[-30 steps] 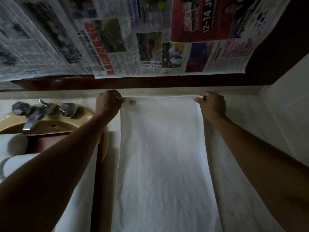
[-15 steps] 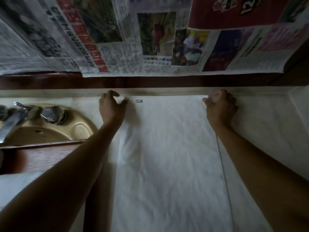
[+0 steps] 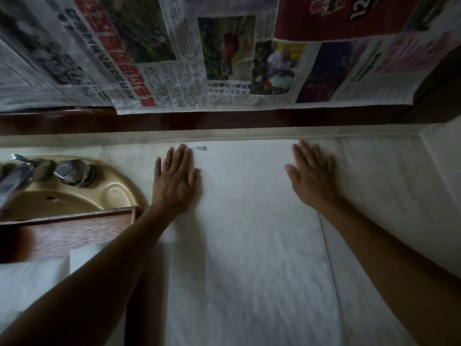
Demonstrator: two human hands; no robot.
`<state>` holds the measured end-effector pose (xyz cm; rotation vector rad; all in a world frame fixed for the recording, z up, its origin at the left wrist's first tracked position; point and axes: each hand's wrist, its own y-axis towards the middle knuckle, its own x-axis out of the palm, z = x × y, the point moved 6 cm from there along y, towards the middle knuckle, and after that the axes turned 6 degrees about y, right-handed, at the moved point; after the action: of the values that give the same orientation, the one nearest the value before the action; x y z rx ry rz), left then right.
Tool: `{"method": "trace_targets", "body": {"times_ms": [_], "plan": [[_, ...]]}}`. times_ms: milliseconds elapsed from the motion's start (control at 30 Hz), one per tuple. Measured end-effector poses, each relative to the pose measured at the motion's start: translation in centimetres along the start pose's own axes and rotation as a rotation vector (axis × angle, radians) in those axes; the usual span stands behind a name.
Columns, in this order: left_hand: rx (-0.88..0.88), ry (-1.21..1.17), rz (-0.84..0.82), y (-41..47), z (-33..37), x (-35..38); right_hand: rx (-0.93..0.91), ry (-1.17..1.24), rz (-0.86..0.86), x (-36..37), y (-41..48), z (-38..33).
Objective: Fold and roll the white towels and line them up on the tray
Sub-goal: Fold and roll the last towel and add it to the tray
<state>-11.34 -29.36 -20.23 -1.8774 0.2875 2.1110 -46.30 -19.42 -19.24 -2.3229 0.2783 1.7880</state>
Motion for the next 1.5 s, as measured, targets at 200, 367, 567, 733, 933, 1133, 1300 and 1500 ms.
{"method": "trace_targets", "body": {"times_ms": [200,367,567,733,933,1133,1300,1500], "plan": [[0.151,-0.094,0.024,-5.4,8.3,-0.5,-0.095,0.127,0.097,1.0,-6.1,-8.1],[0.175,-0.078,-0.003,-8.1,7.1,1.6,-0.166,0.06,0.093,2.9,-9.4,-6.9],[-0.044,-0.075,0.019,-10.2,2.4,0.3,0.128,0.043,0.106,-0.1,-10.2,0.9],[0.208,-0.204,0.066,-18.2,11.8,1.5,-0.122,0.099,0.118,2.5,-19.2,-9.0],[0.111,-0.09,0.074,-19.5,5.8,2.0,-0.083,0.007,0.09,1.9,-20.5,-2.2],[0.048,-0.159,0.076,-24.1,7.9,0.9,0.044,0.054,0.141,0.1,-23.9,-2.5],[0.161,-0.201,0.078,-31.3,14.0,2.0,-0.21,0.11,0.037,3.6,-32.0,-9.3],[0.049,-0.207,0.076,-34.9,4.8,1.8,0.009,0.001,0.024,1.5,-32.4,0.9]]}}
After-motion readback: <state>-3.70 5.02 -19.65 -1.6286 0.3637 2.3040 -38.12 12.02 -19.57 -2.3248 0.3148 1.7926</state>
